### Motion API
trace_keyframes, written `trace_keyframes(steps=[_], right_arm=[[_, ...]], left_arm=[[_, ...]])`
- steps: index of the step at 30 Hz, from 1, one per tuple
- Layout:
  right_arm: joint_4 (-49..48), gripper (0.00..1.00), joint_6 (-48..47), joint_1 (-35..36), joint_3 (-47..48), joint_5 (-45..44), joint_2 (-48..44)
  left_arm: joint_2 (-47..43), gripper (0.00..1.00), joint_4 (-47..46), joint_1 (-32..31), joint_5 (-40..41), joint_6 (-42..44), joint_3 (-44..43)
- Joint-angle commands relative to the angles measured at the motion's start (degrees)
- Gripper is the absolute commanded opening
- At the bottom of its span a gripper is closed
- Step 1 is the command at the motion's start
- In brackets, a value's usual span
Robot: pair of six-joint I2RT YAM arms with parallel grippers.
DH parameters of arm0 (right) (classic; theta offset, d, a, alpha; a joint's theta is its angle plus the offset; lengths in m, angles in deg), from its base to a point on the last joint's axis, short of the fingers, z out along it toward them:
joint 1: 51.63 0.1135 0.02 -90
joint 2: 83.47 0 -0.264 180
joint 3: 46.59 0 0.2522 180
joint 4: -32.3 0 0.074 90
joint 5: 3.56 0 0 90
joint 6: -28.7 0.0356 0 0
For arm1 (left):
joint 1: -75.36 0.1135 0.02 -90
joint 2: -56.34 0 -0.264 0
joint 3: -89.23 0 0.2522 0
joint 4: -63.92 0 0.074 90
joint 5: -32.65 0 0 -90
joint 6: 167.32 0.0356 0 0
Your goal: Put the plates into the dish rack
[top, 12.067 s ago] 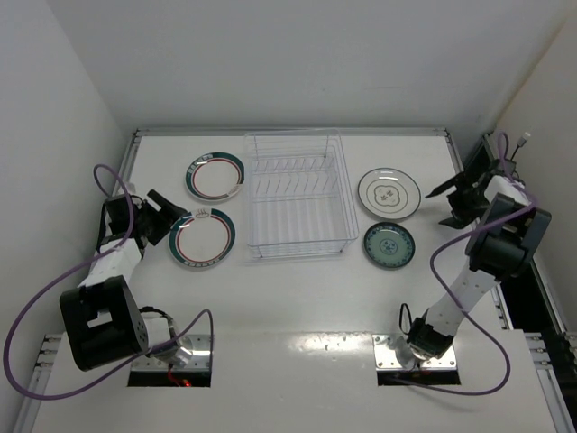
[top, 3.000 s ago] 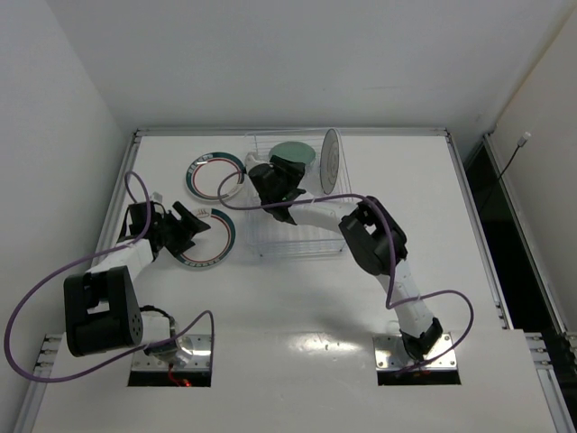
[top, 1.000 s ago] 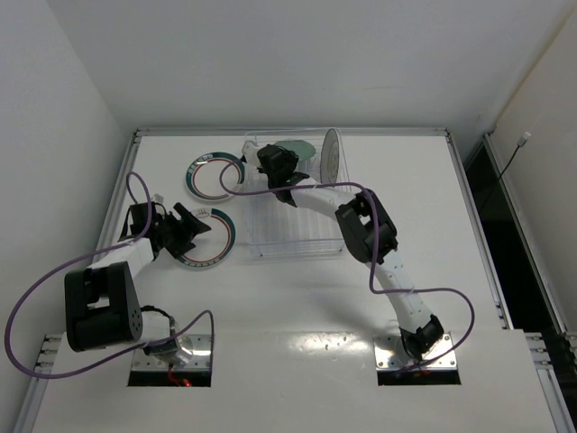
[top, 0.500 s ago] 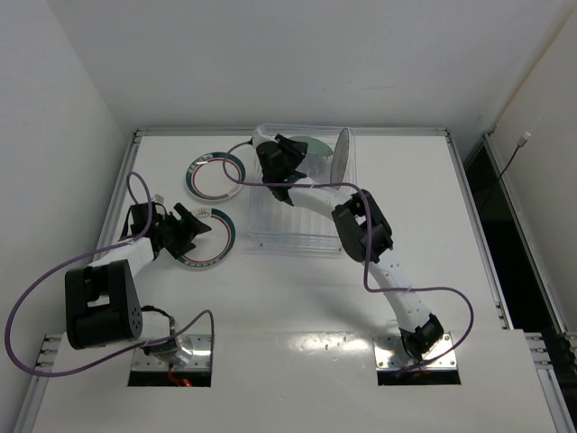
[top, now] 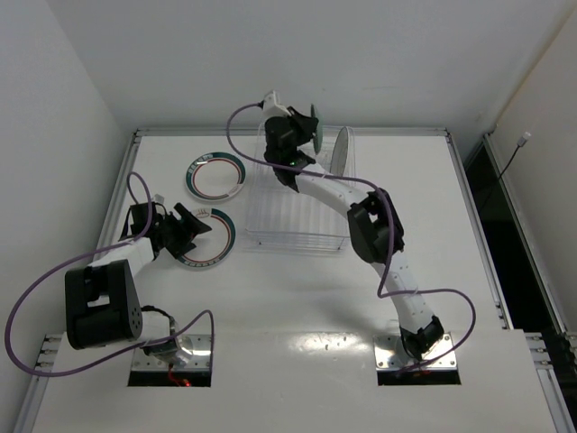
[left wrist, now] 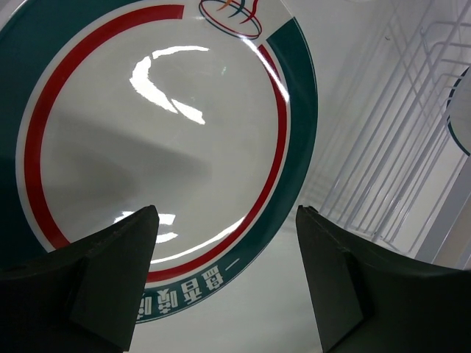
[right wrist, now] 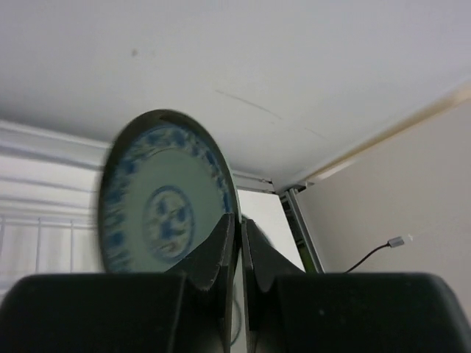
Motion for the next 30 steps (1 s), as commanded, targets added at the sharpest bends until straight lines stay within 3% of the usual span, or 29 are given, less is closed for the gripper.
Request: trace_keyframes(steps=[1, 4, 13, 30], right_arm=[[-3.57, 0.0, 1.52, 0.19, 2.69, -3.98, -7.53], [-1.28, 0.0, 1.52, 0.19, 2.69, -8.45, -8.16], [-4.35, 0.0, 1.52, 0.19, -11.36, -15.58, -14.04], [-6.1, 0.0, 2.75, 0.72, -21.74, -10.76, -13.52]], left_arm=[[-0.46, 0.73, -1.51, -0.19, -0.82, -0.36, -0.36], [-0.98, 0.73, -1.51, -0.19, -0.82, -0.36, -0.36], [-2.21, 0.73, -0.45, -0.19, -0.82, 0.16, -0.36], [-2.21, 0.73, -0.45, -0.19, -0.82, 0.16, -0.36]])
